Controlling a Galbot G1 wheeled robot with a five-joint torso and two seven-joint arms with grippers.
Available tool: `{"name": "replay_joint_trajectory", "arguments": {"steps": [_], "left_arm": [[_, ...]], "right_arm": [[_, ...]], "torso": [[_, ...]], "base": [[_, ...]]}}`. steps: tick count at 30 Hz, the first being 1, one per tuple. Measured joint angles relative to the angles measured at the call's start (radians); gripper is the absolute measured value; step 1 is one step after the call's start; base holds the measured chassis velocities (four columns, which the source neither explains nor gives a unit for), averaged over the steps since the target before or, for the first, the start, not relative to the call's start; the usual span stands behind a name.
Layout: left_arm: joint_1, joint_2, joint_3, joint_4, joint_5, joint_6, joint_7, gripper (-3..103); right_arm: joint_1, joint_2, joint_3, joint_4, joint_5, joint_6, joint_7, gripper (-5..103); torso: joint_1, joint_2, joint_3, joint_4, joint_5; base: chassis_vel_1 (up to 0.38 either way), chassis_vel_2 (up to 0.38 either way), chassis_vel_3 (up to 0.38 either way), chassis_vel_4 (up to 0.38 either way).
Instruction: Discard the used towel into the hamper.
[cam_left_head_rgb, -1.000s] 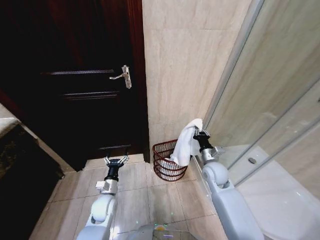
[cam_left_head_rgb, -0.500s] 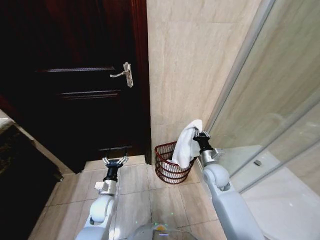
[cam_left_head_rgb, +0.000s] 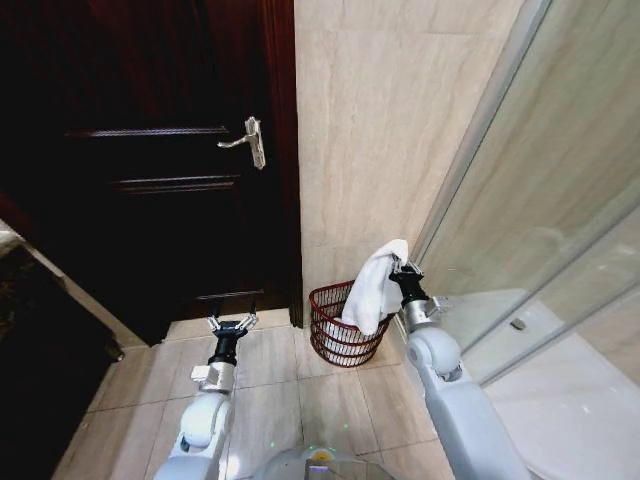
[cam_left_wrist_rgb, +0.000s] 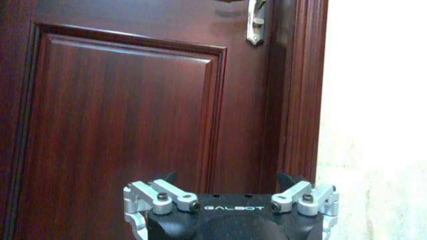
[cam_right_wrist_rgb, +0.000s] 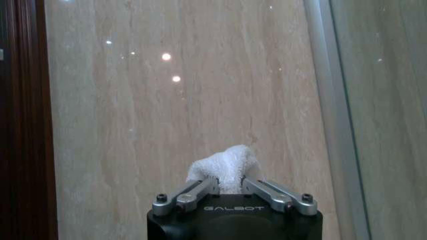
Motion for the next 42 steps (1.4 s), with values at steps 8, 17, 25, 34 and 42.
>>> {"name": "replay_joint_trajectory", "arguments": {"steps": [8,17,25,34,42], "left_arm": [[0.003,-0.003,-0.002,-0.004,0.002,-0.001,0.000,100],[0.005,-0.010,0.005,0.005,0.015,-0.004,0.001,100],[-0.002,-0.017,0.014,0.012,0.035,0.002,0.001,100],[-0.001,-0.017,0.010,0.011,0.038,0.011,0.001,100],[-0.001,-0.017,-0.024,0.013,0.015,0.010,0.000,100]], "right_arm": [[-0.006,-0.002,-0.003,0.006,0.006,0.000,-0.002,3],[0.082,-0.036,-0.050,-0.027,0.073,-0.055,0.001,3],[0.177,-0.056,-0.074,-0.091,0.140,-0.086,0.016,3],[0.217,-0.056,-0.087,-0.129,0.153,-0.104,0.017,3],[0.288,-0.059,-0.129,-0.197,0.176,-0.110,0.020,3]], "torso": [[-0.013,-0.033,-0.020,-0.0001,0.0000],[-0.029,-0.073,-0.044,0.0001,-0.0001],[-0.041,-0.106,-0.064,0.0001,0.0000],[-0.054,-0.139,-0.085,-0.0002,-0.0001],[-0.064,-0.168,-0.103,0.0001,0.0000]], "base": [[0.000,0.000,0.000,0.000],[0.000,0.000,0.000,0.000],[0.000,0.000,0.000,0.000],[0.000,0.000,0.000,0.000],[0.000,0.000,0.000,0.000]]}}
